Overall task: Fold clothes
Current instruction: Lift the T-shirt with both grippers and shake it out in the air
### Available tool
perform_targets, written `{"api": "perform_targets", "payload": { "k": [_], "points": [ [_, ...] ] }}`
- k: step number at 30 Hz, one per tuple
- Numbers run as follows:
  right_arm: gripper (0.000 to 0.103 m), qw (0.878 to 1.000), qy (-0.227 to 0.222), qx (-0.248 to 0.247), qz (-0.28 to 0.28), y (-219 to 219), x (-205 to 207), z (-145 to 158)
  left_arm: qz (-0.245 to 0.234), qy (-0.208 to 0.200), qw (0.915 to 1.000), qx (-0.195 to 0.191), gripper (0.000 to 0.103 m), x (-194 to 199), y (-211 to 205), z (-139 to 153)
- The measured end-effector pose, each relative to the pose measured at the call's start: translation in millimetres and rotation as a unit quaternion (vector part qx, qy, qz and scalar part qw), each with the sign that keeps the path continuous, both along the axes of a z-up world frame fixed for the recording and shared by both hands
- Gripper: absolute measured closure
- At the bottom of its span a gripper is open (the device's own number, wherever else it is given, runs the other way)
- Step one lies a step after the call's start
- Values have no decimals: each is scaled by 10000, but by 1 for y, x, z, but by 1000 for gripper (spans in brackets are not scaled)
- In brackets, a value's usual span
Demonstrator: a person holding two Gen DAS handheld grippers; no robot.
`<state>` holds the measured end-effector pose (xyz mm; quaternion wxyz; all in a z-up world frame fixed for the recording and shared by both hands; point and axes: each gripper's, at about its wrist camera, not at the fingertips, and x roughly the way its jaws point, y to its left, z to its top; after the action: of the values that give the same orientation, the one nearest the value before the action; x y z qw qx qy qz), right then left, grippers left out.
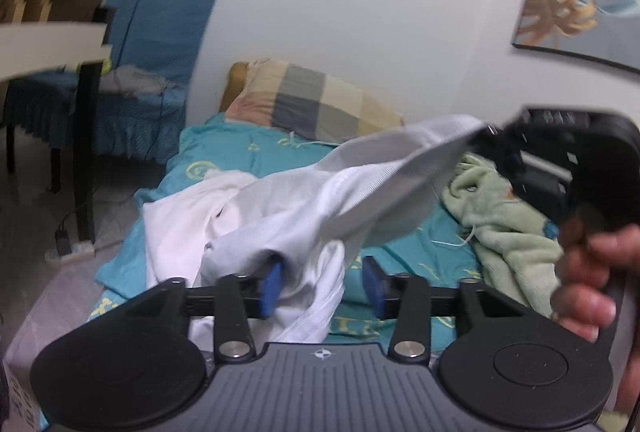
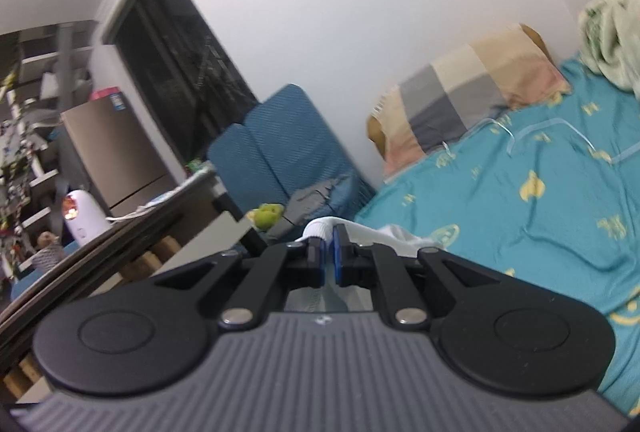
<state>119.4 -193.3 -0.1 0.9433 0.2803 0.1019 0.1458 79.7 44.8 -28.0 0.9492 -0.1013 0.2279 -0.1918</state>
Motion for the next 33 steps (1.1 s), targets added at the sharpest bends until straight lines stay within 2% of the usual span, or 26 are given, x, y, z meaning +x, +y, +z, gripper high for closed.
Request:
{"api": "perform_targets", "payload": {
  "k": [2,4,6,9,11,14,17,19,22,27,30,33],
  "points": [
    [96,9999,-117,-78,75,1,-7,10,-66,-279,9994,188,40,-14,-8,7],
    [96,9995,-200,-109,205,2,-12,18,-63,-556,9979,321,27,-24,-16,10],
    [96,9989,-276,-158,341,4,-17,23,-4,-828,9954,478,26,-32,-25,12],
    [96,9980,-355,-326,409,9,-21,28,347,-1114,9896,837,25,-36,-35,12],
    [96,9974,-388,-425,434,12,-22,30,632,-1103,9882,859,23,-35,-33,10],
    [96,9974,-342,-319,542,13,-21,29,1028,-1073,9850,877,22,-32,-31,9],
    [96,9967,-317,-312,673,16,-20,29,945,-943,9877,809,22,-30,-31,7],
    [96,9962,-314,-330,746,20,-19,30,790,-973,9872,982,22,-30,-36,8],
    [96,9948,-402,-409,843,27,-22,32,625,-1165,9816,1375,22,-34,-53,4],
    [96,9927,-598,-531,898,38,-30,39,995,-909,9742,1813,22,-26,-67,-11],
    [96,9935,-677,-608,685,37,-34,40,1515,-656,9707,1746,21,-20,-55,-13],
    [96,9956,-620,-570,400,31,-33,37,2098,-507,9677,1302,20,-20,-30,-7]
  ]
}}
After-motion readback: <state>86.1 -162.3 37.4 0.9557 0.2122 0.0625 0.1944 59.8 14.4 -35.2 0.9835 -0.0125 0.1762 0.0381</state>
